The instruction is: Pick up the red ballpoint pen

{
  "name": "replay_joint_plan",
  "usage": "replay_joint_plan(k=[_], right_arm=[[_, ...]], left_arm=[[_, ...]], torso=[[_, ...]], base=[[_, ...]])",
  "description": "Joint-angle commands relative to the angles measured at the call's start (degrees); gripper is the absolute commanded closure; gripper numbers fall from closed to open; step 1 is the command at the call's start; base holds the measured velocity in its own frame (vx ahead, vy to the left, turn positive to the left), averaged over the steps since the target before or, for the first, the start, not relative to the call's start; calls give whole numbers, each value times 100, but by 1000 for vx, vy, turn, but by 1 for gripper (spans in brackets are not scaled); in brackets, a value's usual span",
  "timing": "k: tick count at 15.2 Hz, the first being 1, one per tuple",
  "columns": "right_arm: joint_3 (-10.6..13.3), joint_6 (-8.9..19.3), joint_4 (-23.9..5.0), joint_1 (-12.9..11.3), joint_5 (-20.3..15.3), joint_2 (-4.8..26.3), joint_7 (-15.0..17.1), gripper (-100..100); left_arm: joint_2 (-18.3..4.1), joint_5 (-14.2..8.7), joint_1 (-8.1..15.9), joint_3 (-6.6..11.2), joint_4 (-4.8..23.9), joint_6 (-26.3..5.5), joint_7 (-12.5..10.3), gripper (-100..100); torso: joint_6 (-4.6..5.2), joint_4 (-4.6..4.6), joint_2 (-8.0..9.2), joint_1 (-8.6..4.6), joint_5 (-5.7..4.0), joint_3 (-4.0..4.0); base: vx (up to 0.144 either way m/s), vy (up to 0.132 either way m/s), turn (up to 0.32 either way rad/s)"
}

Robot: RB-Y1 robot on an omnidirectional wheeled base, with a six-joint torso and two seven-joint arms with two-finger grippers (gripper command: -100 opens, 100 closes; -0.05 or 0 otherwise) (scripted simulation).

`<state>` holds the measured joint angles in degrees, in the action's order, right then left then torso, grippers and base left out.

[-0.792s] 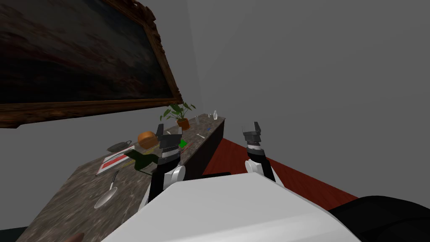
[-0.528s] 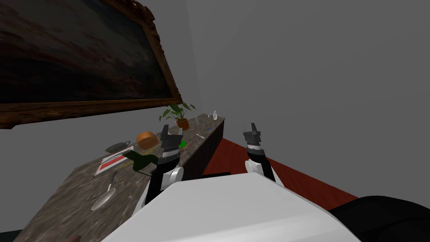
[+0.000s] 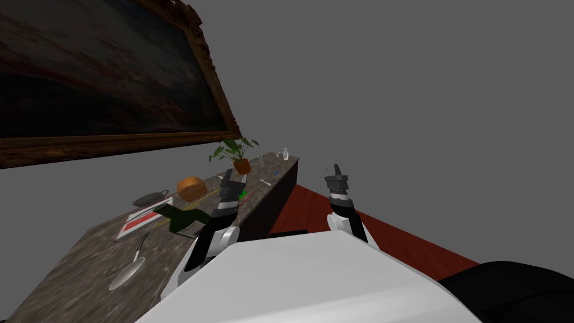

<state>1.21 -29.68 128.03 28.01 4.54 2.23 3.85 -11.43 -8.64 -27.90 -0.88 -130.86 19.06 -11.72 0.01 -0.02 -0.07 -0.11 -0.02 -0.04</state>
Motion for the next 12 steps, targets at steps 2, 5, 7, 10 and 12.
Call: replay_joint_plan(k=[2, 5, 7, 10, 12], right_arm=[[0, 0, 0, 0, 0, 0, 0, 0], [0, 0, 0, 0, 0, 0, 0, 0], [0, 0, 0, 0, 0, 0, 0, 0], [0, 0, 0, 0, 0, 0, 0, 0], [0, 0, 0, 0, 0, 0, 0, 0]], left_arm=[[-396, -290, 0, 126, 138, -365, -176, -100], [-689, -459, -6, 184, 229, -609, -270, -100], [-928, -640, -12, 246, 328, -843, -370, -100], [-1341, -1033, -28, 378, 542, -1231, -588, -100], [-1413, -1033, -28, 378, 542, -1352, -588, -100]], torso=[[-1, 0, 0, 1, 0, 0], [0, -1, -4, -1, 0, -2], [0, -1, -4, -1, 0, -3], [0, -1, -6, -2, -1, -3], [0, -1, -5, -4, -1, -3]], base=[[20, -31, -31], [23, -34, -33], [24, -36, -40], [27, -38, -43], [18, -36, -23]])
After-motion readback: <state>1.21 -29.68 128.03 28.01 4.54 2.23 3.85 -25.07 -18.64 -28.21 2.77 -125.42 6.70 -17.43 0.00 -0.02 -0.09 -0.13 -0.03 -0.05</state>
